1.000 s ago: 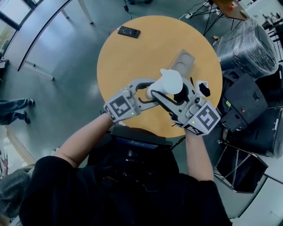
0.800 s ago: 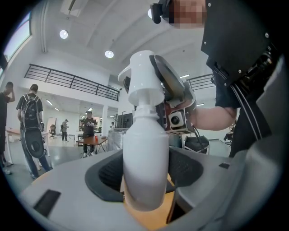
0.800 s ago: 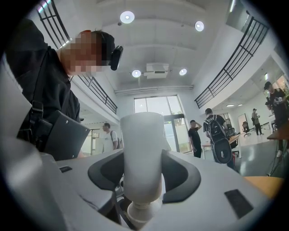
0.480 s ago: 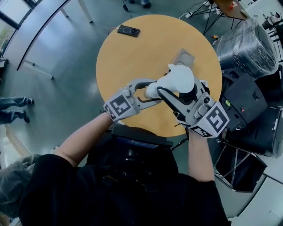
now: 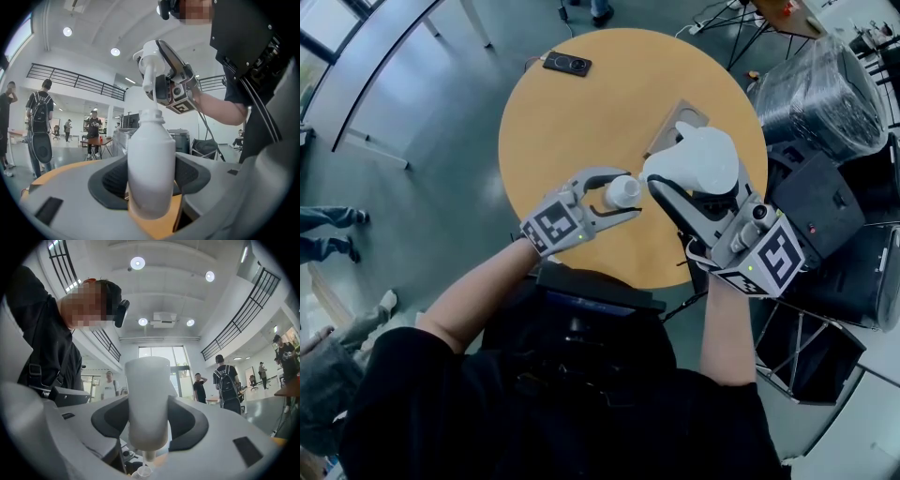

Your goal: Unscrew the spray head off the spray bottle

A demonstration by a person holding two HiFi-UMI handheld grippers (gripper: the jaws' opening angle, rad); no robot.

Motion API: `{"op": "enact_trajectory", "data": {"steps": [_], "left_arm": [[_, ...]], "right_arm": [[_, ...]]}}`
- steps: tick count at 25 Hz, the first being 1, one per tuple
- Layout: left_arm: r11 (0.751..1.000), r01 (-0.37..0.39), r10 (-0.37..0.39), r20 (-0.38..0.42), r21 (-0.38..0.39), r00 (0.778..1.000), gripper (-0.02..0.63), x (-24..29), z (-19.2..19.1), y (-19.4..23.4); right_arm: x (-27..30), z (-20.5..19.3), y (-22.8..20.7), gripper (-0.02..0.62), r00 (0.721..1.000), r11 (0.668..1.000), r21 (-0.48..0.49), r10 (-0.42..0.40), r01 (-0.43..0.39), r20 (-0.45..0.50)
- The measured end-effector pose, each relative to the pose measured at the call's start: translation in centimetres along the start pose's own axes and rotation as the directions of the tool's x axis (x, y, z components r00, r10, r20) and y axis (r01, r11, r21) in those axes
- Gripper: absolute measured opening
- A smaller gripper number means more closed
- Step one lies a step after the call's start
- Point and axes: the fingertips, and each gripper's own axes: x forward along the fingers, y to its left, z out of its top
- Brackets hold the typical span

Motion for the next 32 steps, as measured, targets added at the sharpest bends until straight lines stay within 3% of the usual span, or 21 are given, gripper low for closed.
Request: {"op": "enact_trajectory", "data": {"steps": [5, 9, 14, 20, 24, 28, 32], "left_arm": [[0.999, -0.052, 0.052, -0.005, 0.001, 0.999, 0.307, 0.2, -1.1, 0.9], [0.997, -0.070, 0.070, 0.020, 0.012, 0.997, 0.307, -0.1, -1.4, 1.3], [0.996, -0.084, 0.083, 0.053, 0.008, 0.995, 0.307, 0.1, -1.7, 2.2], [0.996, -0.087, 0.087, 0.081, -0.009, 0.993, 0.308, 0.6, -2.8, 3.1], [0.996, -0.082, 0.081, 0.066, 0.016, 0.995, 0.307, 1.4, -4.5, 3.7], [0.990, -0.106, 0.099, 0.073, 0.095, 0.992, 0.307, 2.3, -5.9, 4.6], [0.993, -0.102, 0.095, 0.112, 0.058, 0.989, 0.307, 3.2, -7.2, 4.5]], "right_arm": [[-0.8, 1.1, -0.4, 0.244, 1.000, 0.999, -0.032, -0.021, 0.021, 0.003], [-1.6, -0.7, -1.9, 0.244, 0.996, 0.997, -0.006, -0.074, 0.074, -0.050], [-2.4, -5.9, -4.1, 0.244, 0.976, 0.987, 0.078, -0.122, 0.137, -0.178], [-3.5, -11.9, -6.2, 0.244, 0.953, 0.971, 0.146, -0.144, 0.188, -0.266], [-4.4, -16.9, -7.9, 0.244, 0.923, 0.957, 0.176, -0.159, 0.231, -0.351], [-5.3, -22.0, -9.3, 0.244, 0.894, 0.941, 0.227, -0.138, 0.253, -0.425], [-6.6, -26.6, -9.7, 0.244, 0.865, 0.922, 0.273, -0.113, 0.275, -0.489]]}}
